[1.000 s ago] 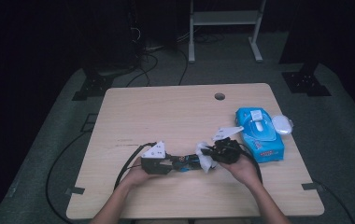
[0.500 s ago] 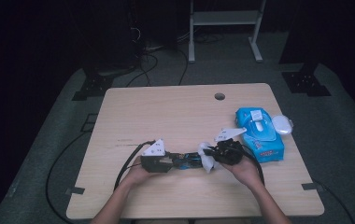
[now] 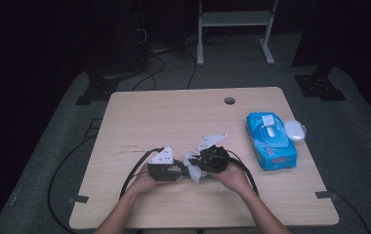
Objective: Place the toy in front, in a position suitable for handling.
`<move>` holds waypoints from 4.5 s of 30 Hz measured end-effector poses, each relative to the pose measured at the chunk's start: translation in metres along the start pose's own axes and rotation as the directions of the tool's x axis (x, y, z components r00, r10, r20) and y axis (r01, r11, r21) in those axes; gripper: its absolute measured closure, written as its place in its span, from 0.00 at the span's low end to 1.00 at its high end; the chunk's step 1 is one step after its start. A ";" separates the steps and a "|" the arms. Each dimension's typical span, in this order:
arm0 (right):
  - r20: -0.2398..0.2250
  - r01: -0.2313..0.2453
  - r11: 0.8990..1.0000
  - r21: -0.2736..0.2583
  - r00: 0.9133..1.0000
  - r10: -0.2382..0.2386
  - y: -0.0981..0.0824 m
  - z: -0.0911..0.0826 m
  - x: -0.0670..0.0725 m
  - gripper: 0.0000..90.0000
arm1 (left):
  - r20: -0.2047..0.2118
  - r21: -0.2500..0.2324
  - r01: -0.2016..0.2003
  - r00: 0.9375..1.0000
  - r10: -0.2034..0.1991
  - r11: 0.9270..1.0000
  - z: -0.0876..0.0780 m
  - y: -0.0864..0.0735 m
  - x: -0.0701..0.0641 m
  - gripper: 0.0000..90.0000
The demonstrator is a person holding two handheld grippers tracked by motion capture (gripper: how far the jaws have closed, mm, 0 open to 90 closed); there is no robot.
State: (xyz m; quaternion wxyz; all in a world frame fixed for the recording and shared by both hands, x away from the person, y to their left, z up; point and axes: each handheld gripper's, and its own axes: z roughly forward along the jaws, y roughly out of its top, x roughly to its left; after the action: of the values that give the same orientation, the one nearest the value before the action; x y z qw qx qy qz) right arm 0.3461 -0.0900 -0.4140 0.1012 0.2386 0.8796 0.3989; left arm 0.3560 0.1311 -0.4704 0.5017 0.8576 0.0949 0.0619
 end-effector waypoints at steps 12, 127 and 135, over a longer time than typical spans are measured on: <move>0.080 -0.135 0.991 -0.020 0.987 0.136 -0.044 -0.046 -0.047 0.94 | -0.028 -0.008 0.059 0.998 -0.060 0.998 -0.001 -0.002 0.009 0.74; -0.034 -0.062 0.998 0.018 0.997 0.063 -0.072 -0.032 -0.008 0.93 | -0.077 0.113 0.133 0.989 -0.124 0.985 -0.003 -0.003 -0.027 0.12; -0.043 -0.082 0.997 0.004 0.996 0.082 -0.074 -0.033 -0.003 0.93 | -0.079 0.230 0.046 0.996 -0.028 0.972 0.016 0.003 -0.035 0.10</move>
State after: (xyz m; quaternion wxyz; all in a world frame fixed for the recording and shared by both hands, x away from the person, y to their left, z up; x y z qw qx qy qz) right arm 0.3120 -0.1547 -0.4477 0.0654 0.2659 0.8716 0.4066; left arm 0.3254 0.1077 -0.4760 0.3954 0.9054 0.1363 0.0734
